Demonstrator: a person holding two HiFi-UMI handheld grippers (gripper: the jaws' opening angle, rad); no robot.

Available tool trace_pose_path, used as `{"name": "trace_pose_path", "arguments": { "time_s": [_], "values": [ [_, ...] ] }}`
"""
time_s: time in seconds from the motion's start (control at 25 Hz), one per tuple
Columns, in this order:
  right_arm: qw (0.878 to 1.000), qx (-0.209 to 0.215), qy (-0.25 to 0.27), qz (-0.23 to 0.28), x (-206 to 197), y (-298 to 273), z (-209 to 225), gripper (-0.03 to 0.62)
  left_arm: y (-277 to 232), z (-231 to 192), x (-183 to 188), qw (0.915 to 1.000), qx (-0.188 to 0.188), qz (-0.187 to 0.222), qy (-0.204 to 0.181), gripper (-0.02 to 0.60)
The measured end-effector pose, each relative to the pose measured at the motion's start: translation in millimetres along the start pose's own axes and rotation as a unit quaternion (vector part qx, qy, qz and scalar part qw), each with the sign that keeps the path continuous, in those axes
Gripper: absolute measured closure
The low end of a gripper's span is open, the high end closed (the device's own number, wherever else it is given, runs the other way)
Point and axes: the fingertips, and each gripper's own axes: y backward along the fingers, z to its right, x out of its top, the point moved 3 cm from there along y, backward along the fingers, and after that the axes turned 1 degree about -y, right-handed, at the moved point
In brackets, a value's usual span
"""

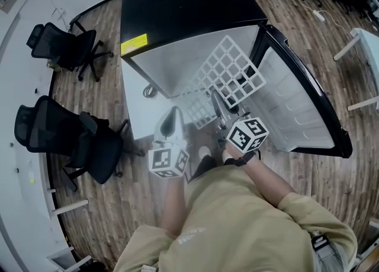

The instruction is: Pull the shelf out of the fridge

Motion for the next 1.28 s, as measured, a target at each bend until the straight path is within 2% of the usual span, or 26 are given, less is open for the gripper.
{"name": "trace_pose_path", "arguments": {
  "time_s": [0.12, 0.36, 0.68, 0.84, 1.08, 1.28],
  "values": [
    [0.999, -0.002, 0.051, -0.002, 5, -3, -3, 0.57, -6, -3, -2, 0.9999, -0.001, -0.004, -0.012, 0.58],
    [0.99, -0.011, 0.143, -0.006, 20, -6, -12, 0.571, -23, -2, -2, 0.9998, -0.013, 0.0, 0.011, 0.58],
    [0.97, -0.046, 0.237, -0.006, 32, -4, -4, 0.571, -41, -13, 3, 0.9998, -0.003, 0.002, -0.021, 0.58],
    [0.965, -0.059, 0.254, -0.004, 37, -5, 1, 0.571, -46, -25, 2, 0.9994, 0.012, 0.0, -0.034, 0.58],
    [0.962, -0.064, 0.265, -0.002, 47, -3, 6, 0.571, -39, -41, 14, 0.9973, 0.045, 0.019, -0.055, 0.58],
    [0.962, -0.072, 0.264, -0.003, 49, -3, 9, 0.571, -36, -44, 13, 0.9967, 0.053, 0.022, -0.057, 0.58]
  ]
}}
